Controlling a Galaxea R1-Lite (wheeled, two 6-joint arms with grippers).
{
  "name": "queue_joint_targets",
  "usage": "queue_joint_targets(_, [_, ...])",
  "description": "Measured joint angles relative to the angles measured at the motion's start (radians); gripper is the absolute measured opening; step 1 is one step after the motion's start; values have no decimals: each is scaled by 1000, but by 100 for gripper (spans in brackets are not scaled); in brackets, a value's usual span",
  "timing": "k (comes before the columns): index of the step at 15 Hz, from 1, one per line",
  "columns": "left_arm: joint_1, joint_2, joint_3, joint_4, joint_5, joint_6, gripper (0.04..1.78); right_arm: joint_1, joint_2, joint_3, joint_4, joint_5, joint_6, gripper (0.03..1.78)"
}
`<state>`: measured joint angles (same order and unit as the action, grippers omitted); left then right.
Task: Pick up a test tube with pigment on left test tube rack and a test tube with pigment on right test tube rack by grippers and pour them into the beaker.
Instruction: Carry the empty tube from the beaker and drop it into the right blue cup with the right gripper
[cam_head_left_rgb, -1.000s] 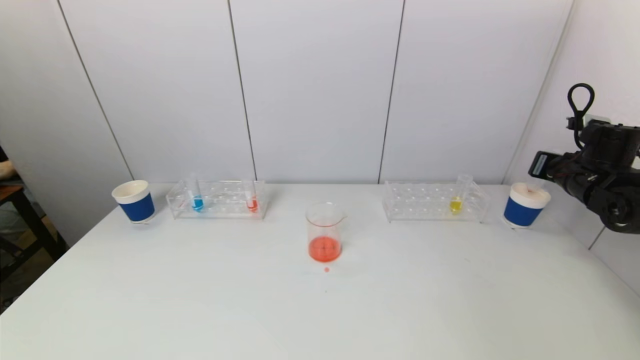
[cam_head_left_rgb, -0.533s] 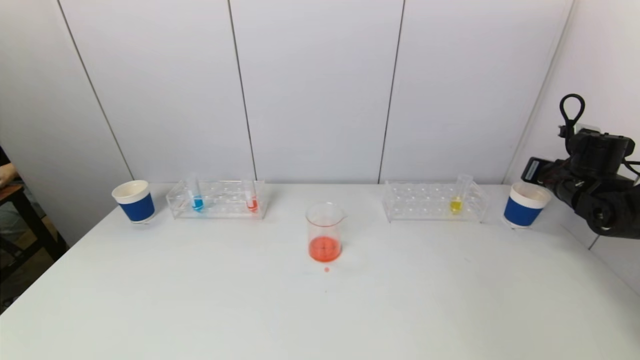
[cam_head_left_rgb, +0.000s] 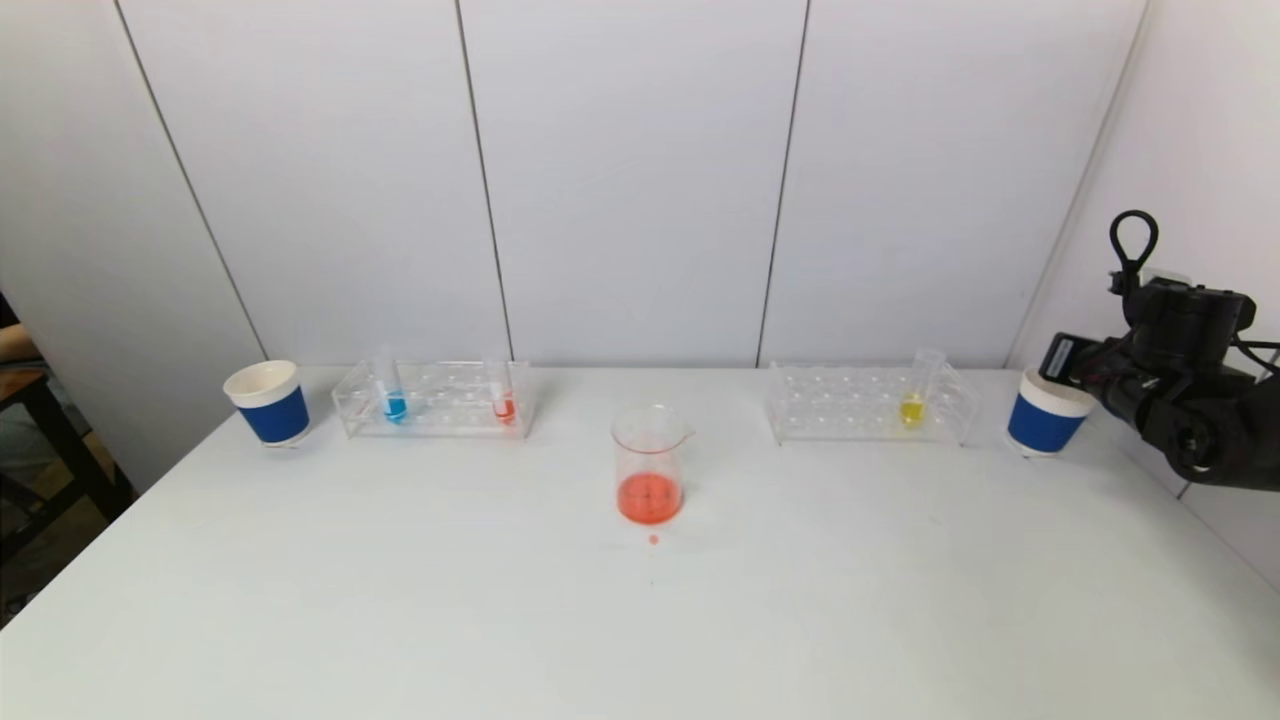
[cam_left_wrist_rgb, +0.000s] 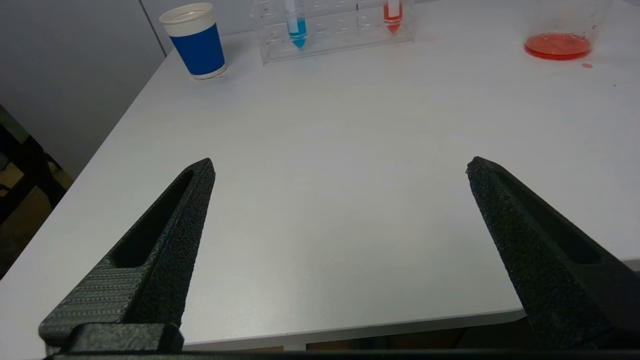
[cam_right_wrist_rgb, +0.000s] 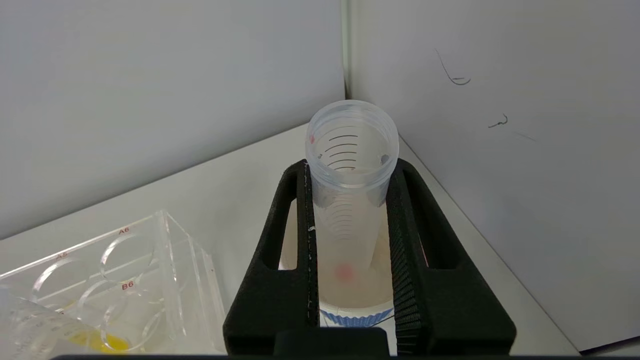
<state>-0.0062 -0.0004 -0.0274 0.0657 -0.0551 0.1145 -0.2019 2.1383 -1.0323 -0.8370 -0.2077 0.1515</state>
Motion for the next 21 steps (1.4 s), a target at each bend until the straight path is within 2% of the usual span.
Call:
queue_joint_targets(3, [0,0,0,0,0,0,176,-1,1,22,0,-2,0,47])
queue_joint_targets(7, [0,0,0,0,0,0,176,-7,8,41,-53,0,-3,47])
queue_joint_targets(21, [0,0,0,0,0,0,176,-9,8,47,-55,-3,-4,47])
